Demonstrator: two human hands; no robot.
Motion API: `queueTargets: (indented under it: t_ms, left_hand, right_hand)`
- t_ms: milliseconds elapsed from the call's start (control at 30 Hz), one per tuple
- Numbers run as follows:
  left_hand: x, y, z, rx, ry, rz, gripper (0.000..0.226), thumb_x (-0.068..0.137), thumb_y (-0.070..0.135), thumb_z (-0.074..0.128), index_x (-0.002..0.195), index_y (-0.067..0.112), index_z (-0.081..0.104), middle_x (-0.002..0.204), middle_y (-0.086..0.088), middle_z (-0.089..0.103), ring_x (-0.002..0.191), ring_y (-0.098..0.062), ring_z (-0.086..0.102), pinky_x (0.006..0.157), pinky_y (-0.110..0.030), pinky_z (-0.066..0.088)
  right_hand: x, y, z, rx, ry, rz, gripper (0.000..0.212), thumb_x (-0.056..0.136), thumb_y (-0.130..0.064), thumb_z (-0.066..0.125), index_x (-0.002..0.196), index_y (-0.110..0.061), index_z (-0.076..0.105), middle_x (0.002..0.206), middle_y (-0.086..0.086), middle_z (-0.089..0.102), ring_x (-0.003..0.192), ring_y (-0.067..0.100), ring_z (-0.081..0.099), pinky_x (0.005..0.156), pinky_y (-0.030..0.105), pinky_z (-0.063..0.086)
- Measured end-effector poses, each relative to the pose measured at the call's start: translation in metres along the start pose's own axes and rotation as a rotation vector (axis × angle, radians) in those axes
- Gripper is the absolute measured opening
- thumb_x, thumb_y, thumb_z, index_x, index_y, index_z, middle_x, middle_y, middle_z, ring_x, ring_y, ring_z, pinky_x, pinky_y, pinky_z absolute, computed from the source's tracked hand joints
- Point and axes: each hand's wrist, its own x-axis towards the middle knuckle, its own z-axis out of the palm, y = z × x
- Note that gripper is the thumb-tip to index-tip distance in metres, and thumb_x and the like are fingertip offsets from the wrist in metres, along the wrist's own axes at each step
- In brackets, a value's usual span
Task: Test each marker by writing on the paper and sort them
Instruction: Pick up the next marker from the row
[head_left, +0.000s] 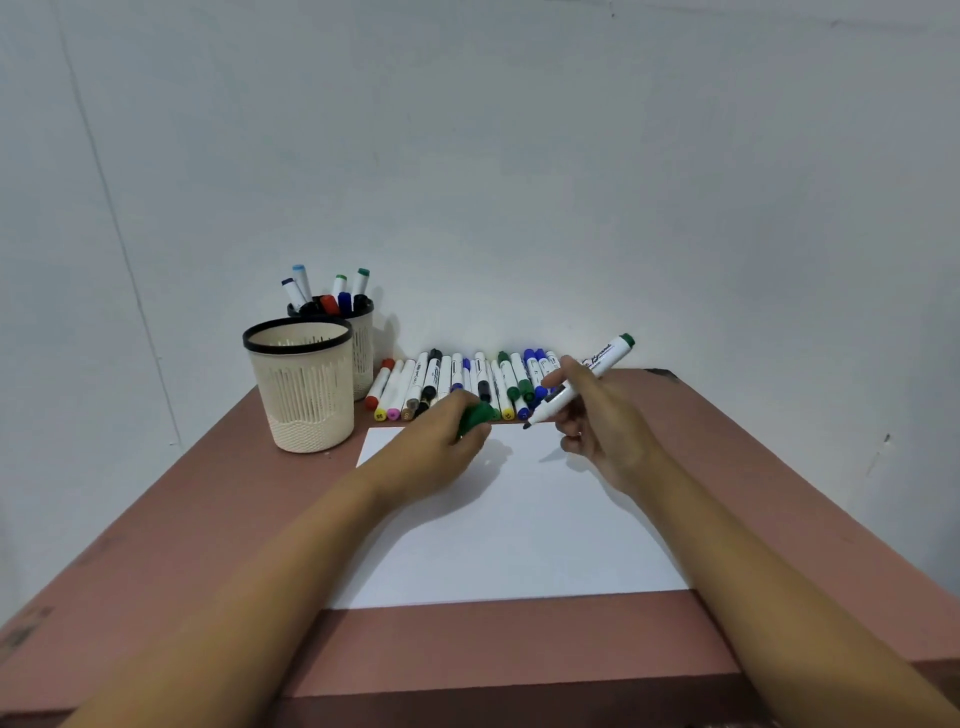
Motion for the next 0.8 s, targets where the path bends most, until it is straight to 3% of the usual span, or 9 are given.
queueTargets:
  t_ms: [200,433,500,600,733,800]
  left_hand:
    - [0.0,-0.005,0.004,-0.012,0.035,0.036,0.01,0.091,0.025,0.058,0.092,0.024,0.048,0.079,0.013,0.051,0.075,-0.013,0.047,0.069,-0.026,0.038]
    - [0.001,-0.003,0.006,-0.001,0.058,0.08,0.013,0.09,0.023,0.061,0.09,0.025,0.048,0.077,0.015,0.049,0.07,-0.006,0.045,0.066,-0.022,0.036]
    - [0.001,-0.003,0.007,0.02,0.079,0.126,0.007,0.091,0.023,0.059,0.094,0.02,0.053,0.075,0.015,0.047,0.069,-0.002,0.045,0.064,-0.015,0.034]
    - [-0.001,0.002,0.008,0.076,0.124,0.183,0.018,0.095,0.022,0.053,0.106,0.009,0.056,0.077,0.016,0.044,0.069,0.001,0.044,0.065,-0.009,0.032]
    - [-0.005,0.014,0.011,0.127,0.163,0.226,0.024,0.097,0.025,0.045,0.102,0.002,0.053,0.081,-0.002,0.054,0.072,-0.018,0.048,0.062,-0.025,0.031]
    - [-0.006,0.017,0.012,0.114,0.158,0.206,0.025,0.098,0.027,0.043,0.096,0.003,0.05,0.071,-0.002,0.051,0.067,-0.023,0.047,0.058,-0.03,0.028]
  right_hand:
    - [-0.003,0.002,0.007,-0.026,-0.019,-0.054,0.027,0.097,-0.032,0.052,0.079,-0.014,0.061,0.076,0.01,0.057,0.05,0.009,0.045,0.049,0.024,0.034]
    - [-0.004,0.005,0.008,-0.035,-0.077,-0.054,0.028,0.097,-0.032,0.052,0.083,-0.009,0.061,0.07,0.005,0.061,0.051,0.01,0.047,0.049,0.023,0.038]
    - [-0.004,0.006,0.011,-0.032,-0.117,-0.051,0.029,0.097,-0.031,0.053,0.082,-0.008,0.061,0.062,0.0,0.058,0.051,0.01,0.048,0.048,0.022,0.04]
    - [-0.006,0.006,0.015,0.042,-0.131,-0.016,0.031,0.096,-0.033,0.054,0.076,-0.01,0.058,0.055,0.0,0.049,0.043,0.009,0.039,0.043,0.019,0.034]
    - [-0.009,0.005,0.021,0.276,-0.161,0.038,0.03,0.096,-0.026,0.054,0.07,-0.01,0.053,0.05,0.0,0.044,0.038,0.007,0.033,0.039,0.017,0.028]
    - [-0.01,0.005,0.022,0.336,-0.176,0.054,0.031,0.095,-0.025,0.054,0.068,-0.01,0.052,0.049,0.0,0.043,0.037,0.007,0.033,0.039,0.017,0.028]
